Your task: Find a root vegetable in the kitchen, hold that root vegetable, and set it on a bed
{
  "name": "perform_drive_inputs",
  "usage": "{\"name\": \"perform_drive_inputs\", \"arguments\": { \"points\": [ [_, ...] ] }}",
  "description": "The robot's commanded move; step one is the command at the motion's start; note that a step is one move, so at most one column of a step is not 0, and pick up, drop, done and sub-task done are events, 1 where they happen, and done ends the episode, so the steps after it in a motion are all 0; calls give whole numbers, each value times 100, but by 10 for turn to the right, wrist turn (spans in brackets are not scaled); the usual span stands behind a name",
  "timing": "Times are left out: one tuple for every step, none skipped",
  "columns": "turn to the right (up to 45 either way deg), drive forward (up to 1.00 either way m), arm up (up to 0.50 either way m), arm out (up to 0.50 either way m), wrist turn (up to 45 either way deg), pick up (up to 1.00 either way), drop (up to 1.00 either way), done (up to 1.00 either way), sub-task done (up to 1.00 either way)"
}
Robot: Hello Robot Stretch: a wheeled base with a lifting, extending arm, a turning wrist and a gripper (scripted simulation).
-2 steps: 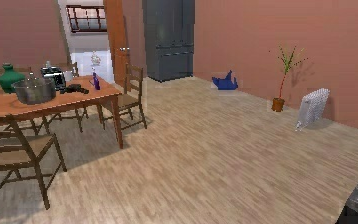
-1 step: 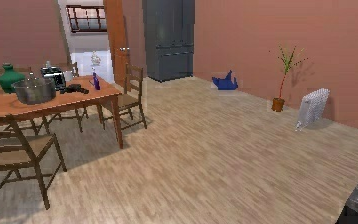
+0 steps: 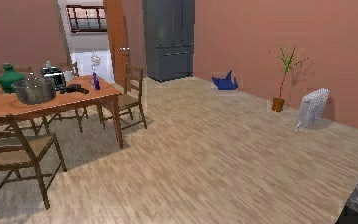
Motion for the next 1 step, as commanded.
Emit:
{"name": "perform_drive_inputs", "arguments": {
  "points": [
    [0, 0, 0, 0, 450, 0, 0, 0, 0]
  ]
}}
